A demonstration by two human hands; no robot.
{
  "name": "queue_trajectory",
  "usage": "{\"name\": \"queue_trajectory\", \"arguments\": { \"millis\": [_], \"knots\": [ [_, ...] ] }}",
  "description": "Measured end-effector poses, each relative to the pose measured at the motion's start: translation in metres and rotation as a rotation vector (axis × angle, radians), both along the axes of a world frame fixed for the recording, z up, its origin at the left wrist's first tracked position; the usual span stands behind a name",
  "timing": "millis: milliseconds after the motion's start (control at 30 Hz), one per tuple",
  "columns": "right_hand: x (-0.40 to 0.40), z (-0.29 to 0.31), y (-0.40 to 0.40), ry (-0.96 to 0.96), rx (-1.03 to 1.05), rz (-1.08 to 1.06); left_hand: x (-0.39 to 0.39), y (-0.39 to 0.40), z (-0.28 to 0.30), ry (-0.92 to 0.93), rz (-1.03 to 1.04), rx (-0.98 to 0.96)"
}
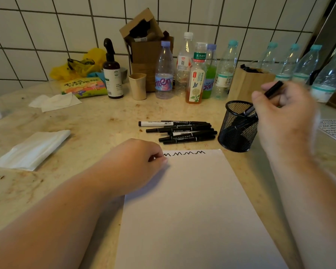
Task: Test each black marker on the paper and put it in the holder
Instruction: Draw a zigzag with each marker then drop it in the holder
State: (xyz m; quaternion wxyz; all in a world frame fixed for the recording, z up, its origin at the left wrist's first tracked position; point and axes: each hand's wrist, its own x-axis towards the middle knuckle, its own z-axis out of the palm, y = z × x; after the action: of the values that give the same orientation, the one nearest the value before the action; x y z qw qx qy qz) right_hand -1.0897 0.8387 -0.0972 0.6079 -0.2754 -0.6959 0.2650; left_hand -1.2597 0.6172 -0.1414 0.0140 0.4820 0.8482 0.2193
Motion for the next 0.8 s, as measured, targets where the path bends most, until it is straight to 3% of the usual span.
{"name": "queue_trajectory", "arguments": {
  "millis": [267, 400, 533, 600, 800],
  "knots": [
    [-0.004, -0.006, -0.013, -0.027, 0.105, 0.086, 0.000, 0.002, -0.003, -0.006, -0.025, -0.012],
    [-0.018, -0.026, -0.030, -0.421, 0.203, 0.317, 0.000, 0.001, -0.002, 0.006, -0.041, -0.012],
    [-0.031, -0.045, -0.024, -0.874, 0.151, 0.357, 0.000, 0.001, 0.000, 0.043, -0.037, -0.032],
    [-0.032, -0.047, -0.021, -0.965, 0.162, 0.357, 0.000, 0.001, 0.000, 0.044, -0.040, -0.023],
    [-0.038, -0.049, -0.020, -1.001, 0.159, 0.298, -0.001, 0.001, -0.002, 0.022, -0.040, -0.017]
  ]
}}
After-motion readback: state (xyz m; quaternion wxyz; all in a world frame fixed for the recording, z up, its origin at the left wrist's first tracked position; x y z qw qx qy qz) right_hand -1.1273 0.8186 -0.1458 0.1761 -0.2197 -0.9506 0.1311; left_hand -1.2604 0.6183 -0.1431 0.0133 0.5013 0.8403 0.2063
